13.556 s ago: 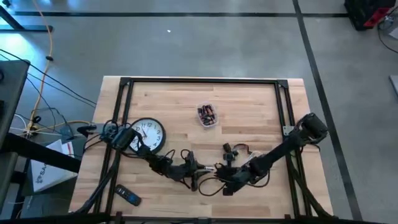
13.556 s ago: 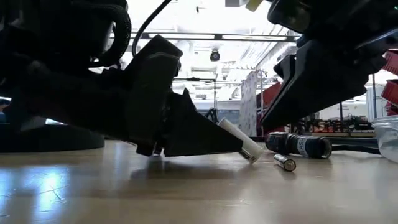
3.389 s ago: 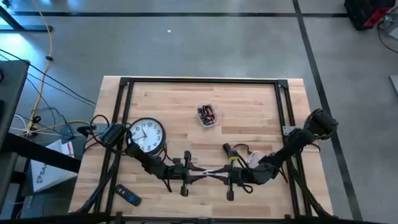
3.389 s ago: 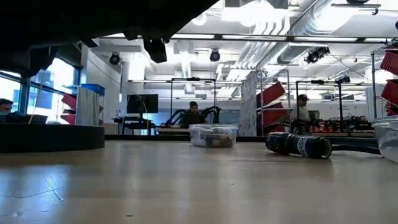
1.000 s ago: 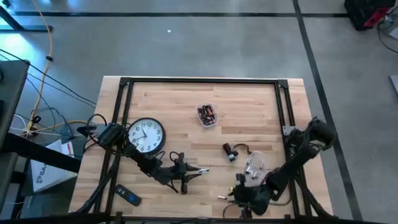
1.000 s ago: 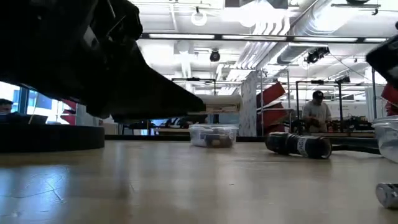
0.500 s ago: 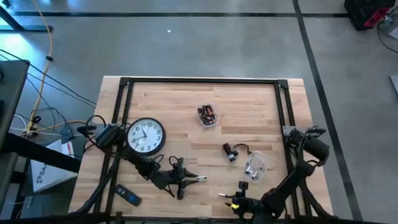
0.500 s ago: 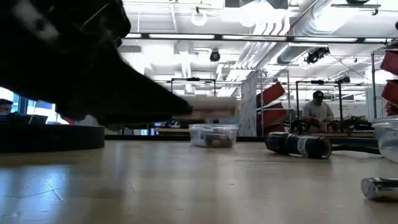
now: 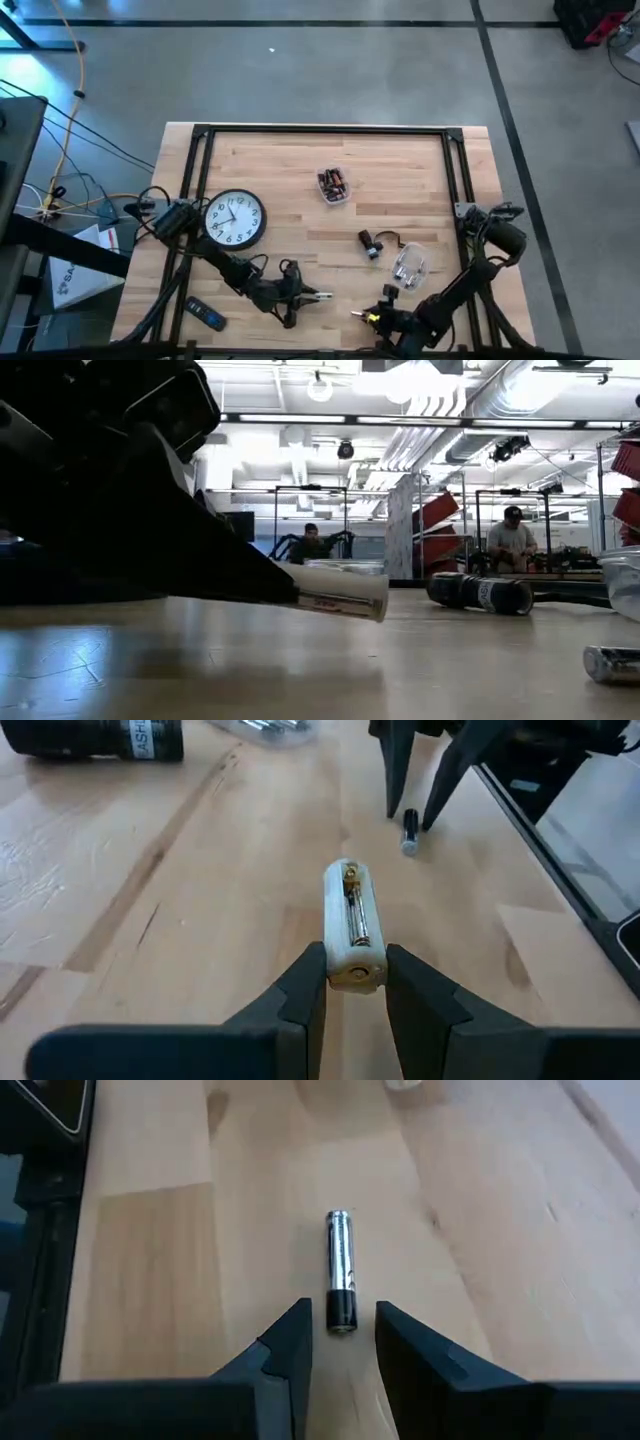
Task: Insert battery
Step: Insert the silver battery into the battery holder
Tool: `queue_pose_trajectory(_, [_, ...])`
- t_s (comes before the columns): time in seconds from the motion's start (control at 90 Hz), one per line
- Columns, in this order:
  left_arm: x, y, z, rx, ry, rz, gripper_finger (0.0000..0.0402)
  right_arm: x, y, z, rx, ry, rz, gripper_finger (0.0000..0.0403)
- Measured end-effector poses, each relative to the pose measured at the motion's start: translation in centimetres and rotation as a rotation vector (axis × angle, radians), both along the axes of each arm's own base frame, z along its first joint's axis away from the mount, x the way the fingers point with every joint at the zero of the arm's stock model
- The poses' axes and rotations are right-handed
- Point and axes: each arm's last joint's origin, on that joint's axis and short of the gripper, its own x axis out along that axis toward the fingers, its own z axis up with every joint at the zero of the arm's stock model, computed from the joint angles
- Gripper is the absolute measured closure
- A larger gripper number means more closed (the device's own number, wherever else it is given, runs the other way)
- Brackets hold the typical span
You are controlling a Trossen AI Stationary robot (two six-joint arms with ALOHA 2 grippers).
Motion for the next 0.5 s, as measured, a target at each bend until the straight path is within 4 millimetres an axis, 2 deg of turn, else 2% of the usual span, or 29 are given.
queue_pose_trajectory(0.189, [0.0,-0.1,0.0,-0.019,0.015,-0.046,0.0337,0.2,-0.1,-0.1,-0.025,0.008,0.045,0.0346])
queue_pose_trajectory(0.378, [-0.1,-0.1,-0.6,-0.017,0.046,-0.042,0.0337,1.0,-0.6,-0.2,-0.026,0.066,0.11,0.0392])
queue_pose_trajectory(0.5, [0.1,-0.2,-1.4,-0.013,0.049,-0.026,0.0337,1.6,-0.8,0.7,-0.009,0.088,0.128,0.0398])
